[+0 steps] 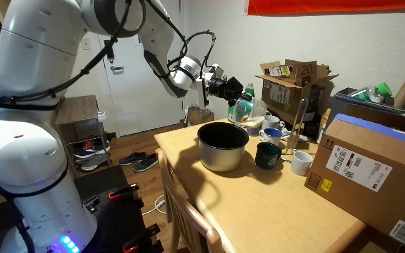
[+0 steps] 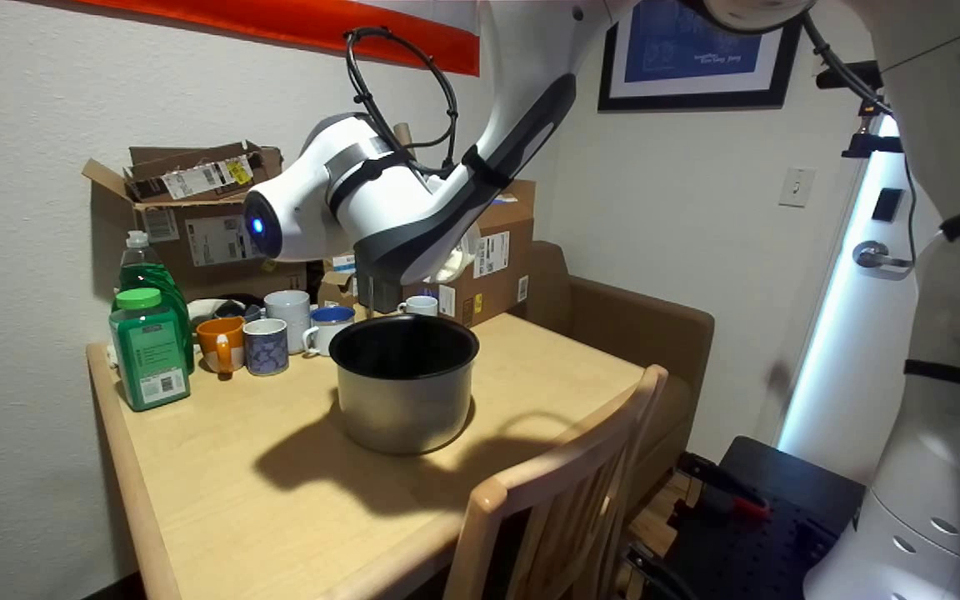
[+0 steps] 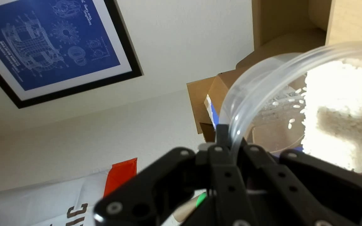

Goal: Pick up the bowl and pour its contents into the pot

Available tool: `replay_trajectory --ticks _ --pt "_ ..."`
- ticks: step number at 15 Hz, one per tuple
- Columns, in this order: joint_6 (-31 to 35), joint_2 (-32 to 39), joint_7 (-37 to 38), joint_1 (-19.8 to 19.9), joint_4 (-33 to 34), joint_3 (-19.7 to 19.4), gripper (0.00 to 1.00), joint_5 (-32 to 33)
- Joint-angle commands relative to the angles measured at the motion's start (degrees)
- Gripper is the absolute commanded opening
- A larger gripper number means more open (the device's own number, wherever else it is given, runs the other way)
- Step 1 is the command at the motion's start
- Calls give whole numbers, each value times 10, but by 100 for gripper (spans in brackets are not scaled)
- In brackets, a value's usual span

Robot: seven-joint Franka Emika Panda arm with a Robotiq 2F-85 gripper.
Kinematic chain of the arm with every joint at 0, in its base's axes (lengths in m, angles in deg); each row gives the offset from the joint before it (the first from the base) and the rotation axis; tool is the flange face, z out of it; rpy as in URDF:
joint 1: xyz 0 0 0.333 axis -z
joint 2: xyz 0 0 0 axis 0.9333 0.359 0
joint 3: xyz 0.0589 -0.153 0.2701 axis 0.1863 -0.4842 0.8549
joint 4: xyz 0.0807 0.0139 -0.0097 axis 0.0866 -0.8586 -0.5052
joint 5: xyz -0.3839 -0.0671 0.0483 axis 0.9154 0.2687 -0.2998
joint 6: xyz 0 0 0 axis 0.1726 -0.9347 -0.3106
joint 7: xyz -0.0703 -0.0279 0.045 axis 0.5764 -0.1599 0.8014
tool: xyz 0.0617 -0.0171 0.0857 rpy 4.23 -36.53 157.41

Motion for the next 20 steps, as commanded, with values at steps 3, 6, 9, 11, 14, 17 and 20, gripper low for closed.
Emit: replay_trajectory --ticks 3,6,9,11,14,17,20 --pt "-3 4 0 3 1 5 4 1" --pt "-3 5 0 3 1 5 4 1" --pt "-6 5 -2 5 3 3 3 1" --pt "-7 5 -1 5 1 3 3 1" --pt "-11 3 -1 4 2 2 3 4" --pt "-18 3 -4 2 3 0 3 7" --pt "-29 4 -7 1 7 -1 3 9"
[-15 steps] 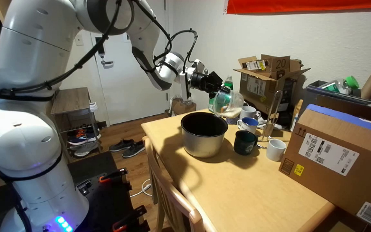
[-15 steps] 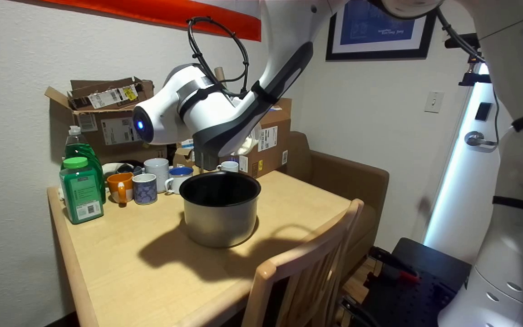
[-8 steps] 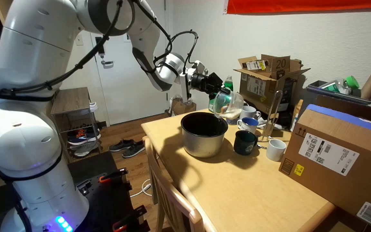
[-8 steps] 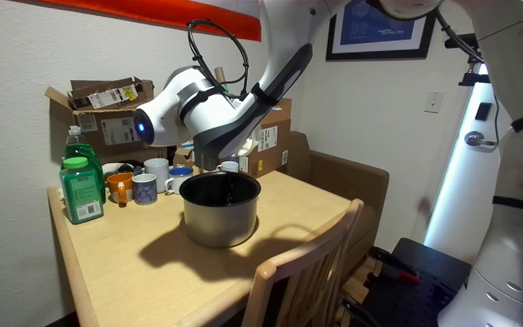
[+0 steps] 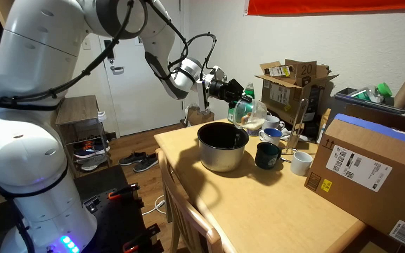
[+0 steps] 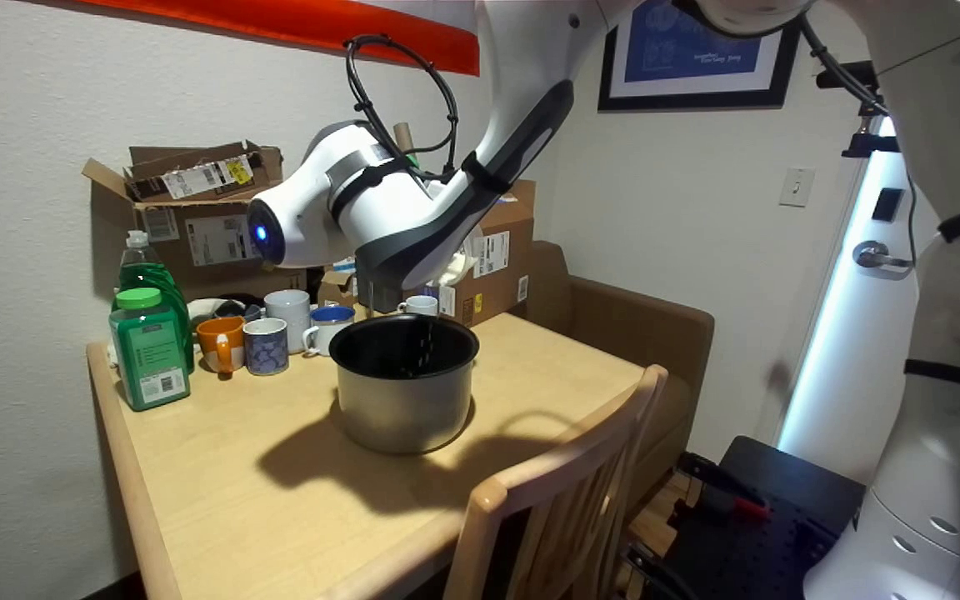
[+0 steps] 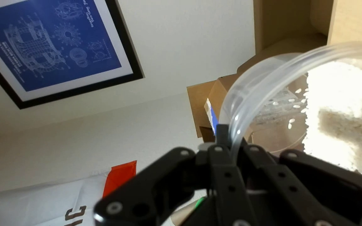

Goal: Pick up the bowl and pour its contents into the pot

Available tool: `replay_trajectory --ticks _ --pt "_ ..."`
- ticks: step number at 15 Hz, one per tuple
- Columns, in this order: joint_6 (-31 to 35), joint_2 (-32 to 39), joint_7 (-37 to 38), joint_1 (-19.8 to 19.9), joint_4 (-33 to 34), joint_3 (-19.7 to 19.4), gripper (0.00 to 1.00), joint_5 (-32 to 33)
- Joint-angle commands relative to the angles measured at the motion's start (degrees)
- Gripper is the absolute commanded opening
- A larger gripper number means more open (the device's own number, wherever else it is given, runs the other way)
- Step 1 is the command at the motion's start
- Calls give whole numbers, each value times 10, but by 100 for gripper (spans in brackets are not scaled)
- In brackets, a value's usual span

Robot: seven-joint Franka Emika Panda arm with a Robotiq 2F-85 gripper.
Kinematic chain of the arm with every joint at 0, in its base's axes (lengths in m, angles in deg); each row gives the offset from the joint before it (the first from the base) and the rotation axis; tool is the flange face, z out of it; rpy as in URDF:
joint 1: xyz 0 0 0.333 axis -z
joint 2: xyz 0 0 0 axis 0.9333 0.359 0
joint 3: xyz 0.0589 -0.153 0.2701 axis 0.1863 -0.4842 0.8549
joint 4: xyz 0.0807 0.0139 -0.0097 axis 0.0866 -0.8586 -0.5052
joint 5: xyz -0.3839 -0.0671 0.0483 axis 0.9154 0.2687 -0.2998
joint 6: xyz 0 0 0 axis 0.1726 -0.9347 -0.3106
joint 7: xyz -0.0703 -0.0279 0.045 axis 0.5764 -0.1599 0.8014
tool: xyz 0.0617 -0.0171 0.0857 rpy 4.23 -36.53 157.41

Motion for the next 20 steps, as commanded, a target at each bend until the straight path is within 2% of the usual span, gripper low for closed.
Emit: replay_trajectory --ticks 1,20 --pt "-23 -4 -8 -1 7 -1 3 10" --pt "-56 22 -21 -24 29 5 3 57"
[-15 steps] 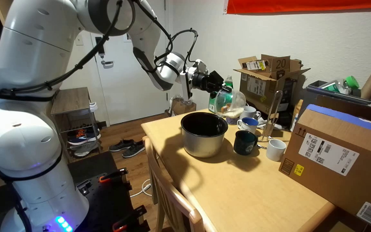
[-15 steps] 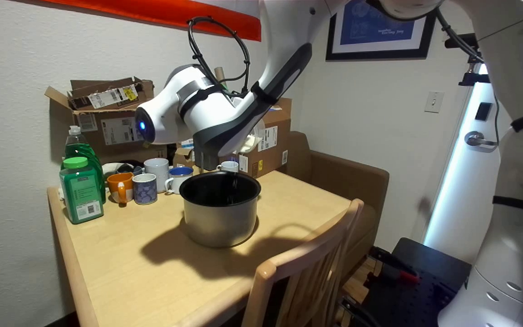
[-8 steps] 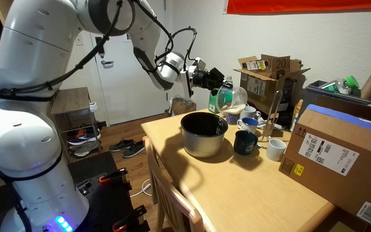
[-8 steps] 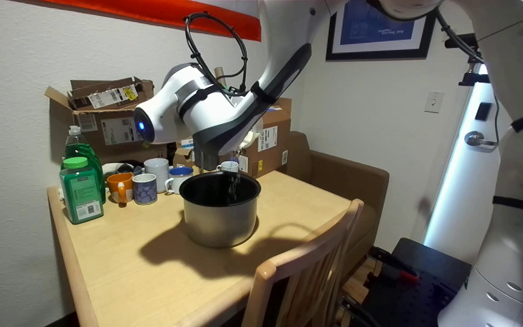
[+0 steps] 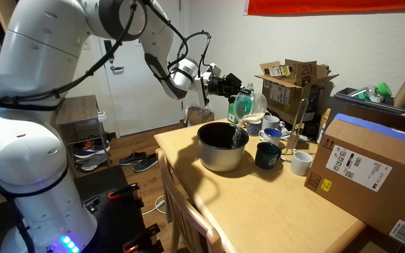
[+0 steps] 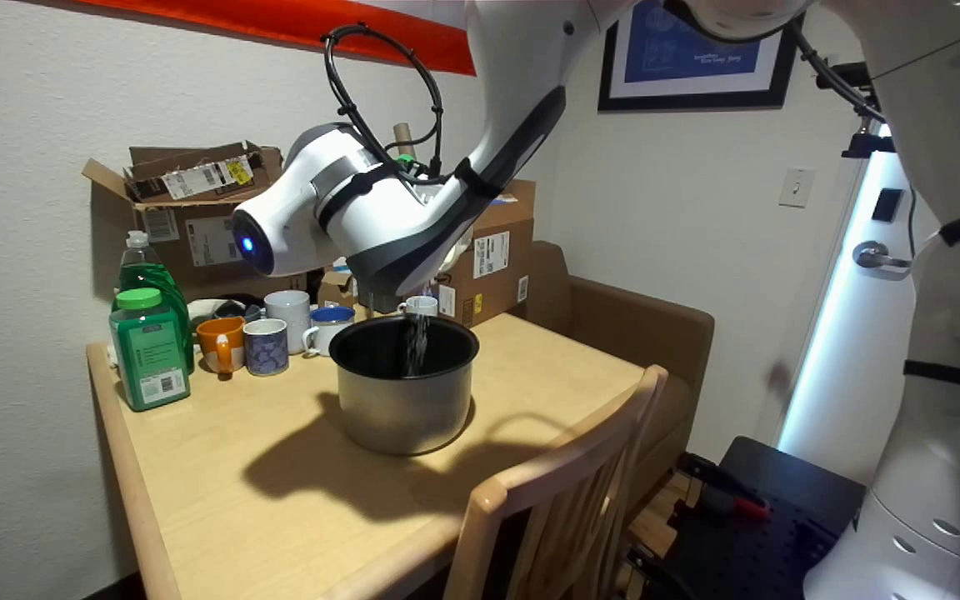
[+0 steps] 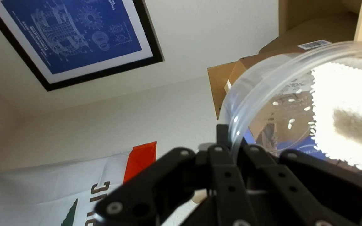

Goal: Pick up the bowl and pour its contents into the pot

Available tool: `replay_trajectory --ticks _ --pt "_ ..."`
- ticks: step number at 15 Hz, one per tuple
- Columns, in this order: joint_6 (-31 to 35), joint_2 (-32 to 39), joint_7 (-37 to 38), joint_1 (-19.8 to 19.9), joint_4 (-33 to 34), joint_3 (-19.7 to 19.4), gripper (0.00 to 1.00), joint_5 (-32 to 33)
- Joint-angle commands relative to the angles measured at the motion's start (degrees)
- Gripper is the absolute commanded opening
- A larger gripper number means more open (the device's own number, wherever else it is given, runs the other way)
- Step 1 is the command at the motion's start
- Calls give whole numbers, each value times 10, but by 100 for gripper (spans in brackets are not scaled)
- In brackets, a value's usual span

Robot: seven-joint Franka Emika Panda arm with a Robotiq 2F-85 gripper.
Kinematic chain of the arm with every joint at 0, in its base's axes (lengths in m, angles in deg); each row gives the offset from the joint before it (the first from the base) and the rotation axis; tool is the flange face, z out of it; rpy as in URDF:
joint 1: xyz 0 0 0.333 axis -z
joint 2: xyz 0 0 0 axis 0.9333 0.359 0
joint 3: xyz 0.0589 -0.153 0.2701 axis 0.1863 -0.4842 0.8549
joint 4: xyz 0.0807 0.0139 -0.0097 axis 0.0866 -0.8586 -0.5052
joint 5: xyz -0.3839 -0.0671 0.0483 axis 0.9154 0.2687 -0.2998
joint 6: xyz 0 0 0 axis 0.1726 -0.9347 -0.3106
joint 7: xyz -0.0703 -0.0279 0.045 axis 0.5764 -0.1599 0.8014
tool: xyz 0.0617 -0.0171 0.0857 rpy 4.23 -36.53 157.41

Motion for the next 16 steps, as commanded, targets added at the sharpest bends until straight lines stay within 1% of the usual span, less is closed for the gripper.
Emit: replay_trajectory --ticks 1,9,16 --pt "-29 12 -18 -8 16 5 3 12" --pt "-54 24 -17 -22 19 8 3 16" --pt "-62 29 -17 -24 19 9 3 19"
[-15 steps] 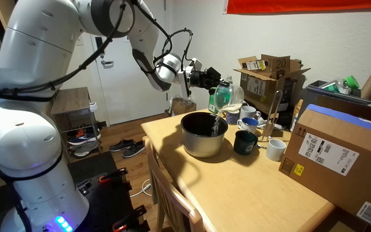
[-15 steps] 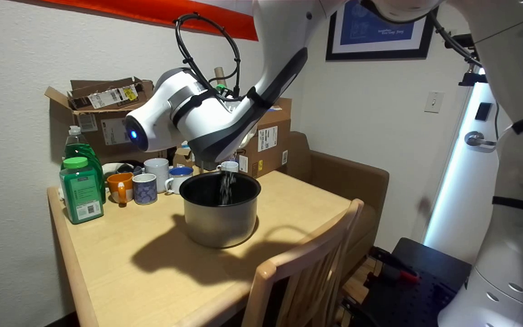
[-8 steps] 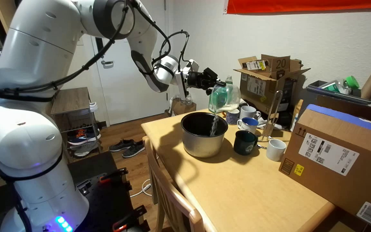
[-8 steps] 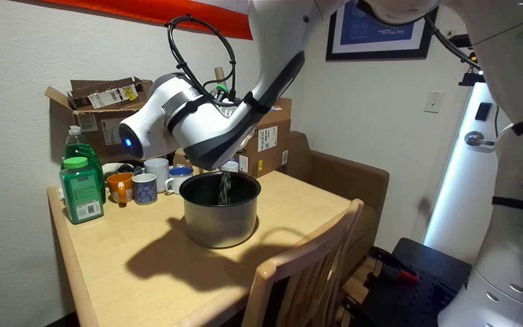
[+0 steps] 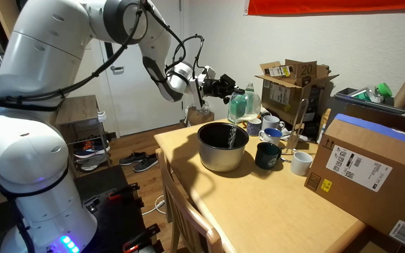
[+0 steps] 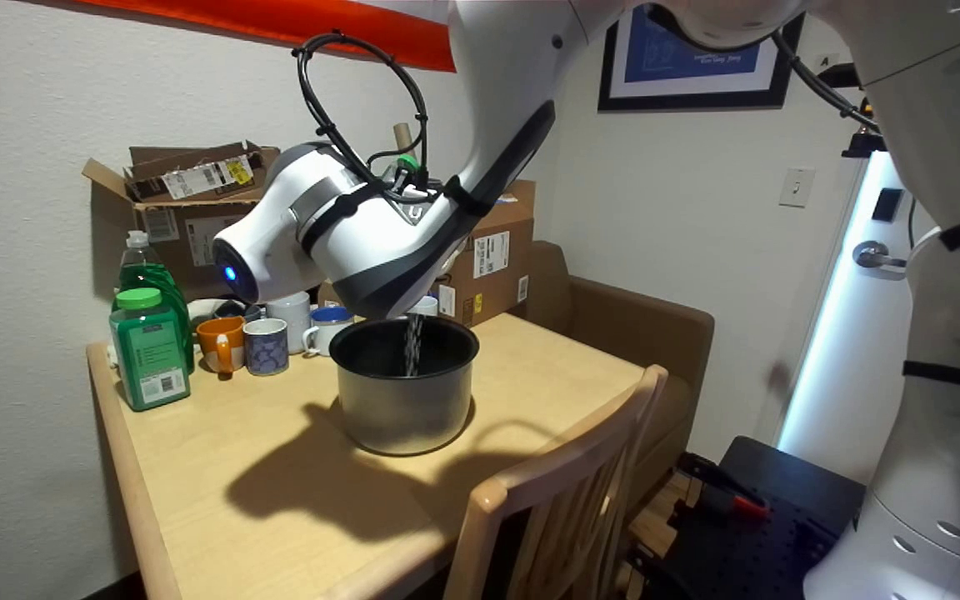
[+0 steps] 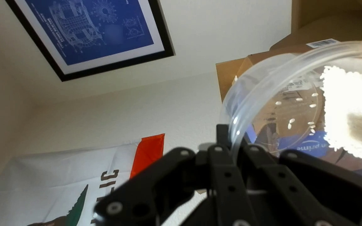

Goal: Pick up the bowl and pour its contents into the pot

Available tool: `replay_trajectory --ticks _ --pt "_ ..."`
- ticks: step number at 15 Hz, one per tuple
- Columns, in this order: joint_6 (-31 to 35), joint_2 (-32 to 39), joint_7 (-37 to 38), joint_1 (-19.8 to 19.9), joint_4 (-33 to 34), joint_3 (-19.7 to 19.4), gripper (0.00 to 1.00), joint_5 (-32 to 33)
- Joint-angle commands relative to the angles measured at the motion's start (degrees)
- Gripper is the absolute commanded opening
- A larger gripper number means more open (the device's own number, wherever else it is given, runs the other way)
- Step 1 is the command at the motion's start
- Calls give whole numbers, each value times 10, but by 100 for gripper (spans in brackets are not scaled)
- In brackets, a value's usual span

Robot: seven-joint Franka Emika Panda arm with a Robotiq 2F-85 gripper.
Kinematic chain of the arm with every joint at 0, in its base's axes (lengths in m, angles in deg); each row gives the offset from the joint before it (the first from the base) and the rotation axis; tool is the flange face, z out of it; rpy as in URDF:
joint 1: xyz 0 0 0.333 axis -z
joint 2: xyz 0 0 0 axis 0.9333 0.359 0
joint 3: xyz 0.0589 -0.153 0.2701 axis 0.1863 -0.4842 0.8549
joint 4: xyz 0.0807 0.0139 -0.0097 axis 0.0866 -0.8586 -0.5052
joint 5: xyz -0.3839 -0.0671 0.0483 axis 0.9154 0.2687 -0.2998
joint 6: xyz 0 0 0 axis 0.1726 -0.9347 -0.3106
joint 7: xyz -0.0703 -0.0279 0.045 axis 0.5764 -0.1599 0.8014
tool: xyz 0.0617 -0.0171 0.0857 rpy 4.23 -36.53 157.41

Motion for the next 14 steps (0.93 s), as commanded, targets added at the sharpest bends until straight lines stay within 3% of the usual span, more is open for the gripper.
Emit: replay_trajectory --ticks 1,14 --pt "-25 9 -16 -1 14 5 3 11" --pt "-37 17 -19 -2 19 6 3 15"
